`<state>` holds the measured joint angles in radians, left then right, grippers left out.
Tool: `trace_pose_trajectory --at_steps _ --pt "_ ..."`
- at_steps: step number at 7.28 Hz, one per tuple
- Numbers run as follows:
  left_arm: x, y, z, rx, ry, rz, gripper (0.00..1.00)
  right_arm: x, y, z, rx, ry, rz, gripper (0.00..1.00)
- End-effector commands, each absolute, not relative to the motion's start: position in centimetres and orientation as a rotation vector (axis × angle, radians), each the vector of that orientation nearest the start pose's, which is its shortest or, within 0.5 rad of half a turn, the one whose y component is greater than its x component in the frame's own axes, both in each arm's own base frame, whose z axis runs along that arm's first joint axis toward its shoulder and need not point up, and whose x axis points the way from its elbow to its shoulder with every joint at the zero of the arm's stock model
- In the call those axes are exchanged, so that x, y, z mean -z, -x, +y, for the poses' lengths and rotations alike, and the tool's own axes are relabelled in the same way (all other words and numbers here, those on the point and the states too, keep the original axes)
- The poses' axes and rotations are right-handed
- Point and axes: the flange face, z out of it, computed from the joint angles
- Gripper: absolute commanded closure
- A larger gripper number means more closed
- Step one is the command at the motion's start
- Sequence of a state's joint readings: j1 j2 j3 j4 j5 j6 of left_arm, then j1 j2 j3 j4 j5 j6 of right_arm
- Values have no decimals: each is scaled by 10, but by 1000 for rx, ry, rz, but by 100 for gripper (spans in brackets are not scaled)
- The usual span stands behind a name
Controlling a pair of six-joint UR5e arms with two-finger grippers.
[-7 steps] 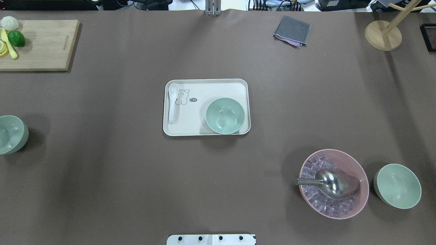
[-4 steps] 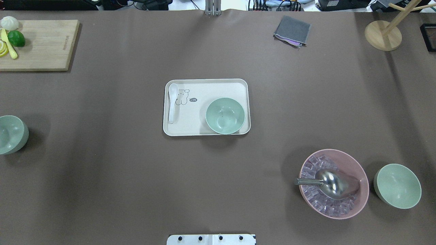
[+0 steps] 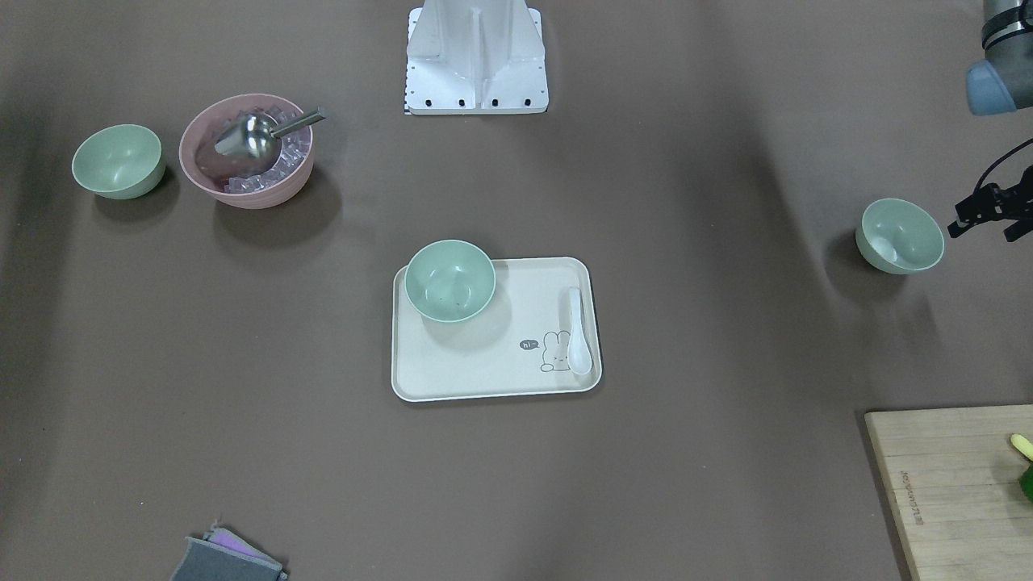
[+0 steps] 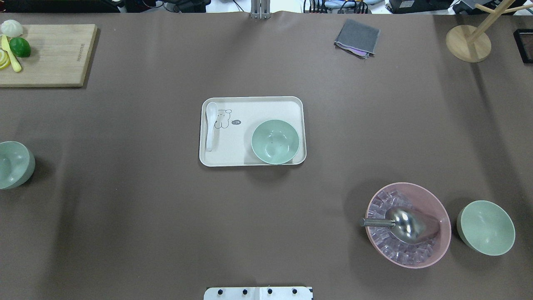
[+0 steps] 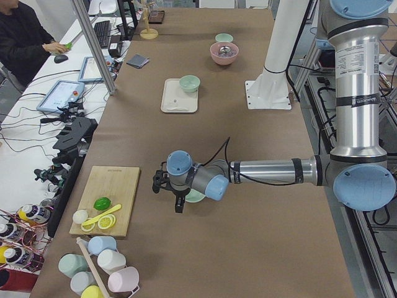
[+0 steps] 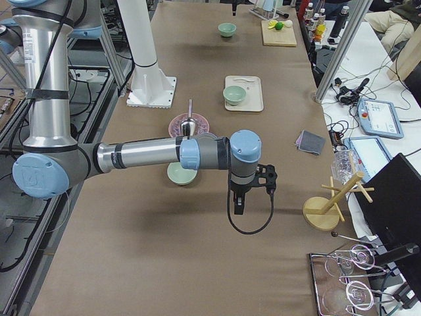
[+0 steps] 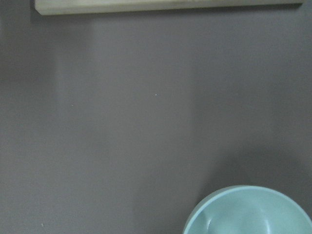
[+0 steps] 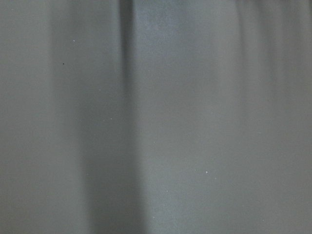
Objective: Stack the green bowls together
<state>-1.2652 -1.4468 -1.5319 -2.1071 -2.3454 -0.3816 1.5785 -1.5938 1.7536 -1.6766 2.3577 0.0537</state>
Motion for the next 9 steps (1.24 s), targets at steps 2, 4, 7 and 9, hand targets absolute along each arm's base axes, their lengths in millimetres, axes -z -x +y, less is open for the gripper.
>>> trace_pose_trajectory --at_steps 2,4,7,9 --pt "-702 -109 -436 -139 -48 847 17 -593 -67 -480 -39 -27 -786 0" --pt "-703 -109 -435 -140 -45 846 91 -593 -67 -480 -39 -27 -786 0" --pt "-698 -114 -434 -154 -9 921 100 -593 -67 -480 -37 -29 -786 0" --pt "-692 -118 -433 -165 28 984 100 -594 -66 -477 -35 -29 -794 0"
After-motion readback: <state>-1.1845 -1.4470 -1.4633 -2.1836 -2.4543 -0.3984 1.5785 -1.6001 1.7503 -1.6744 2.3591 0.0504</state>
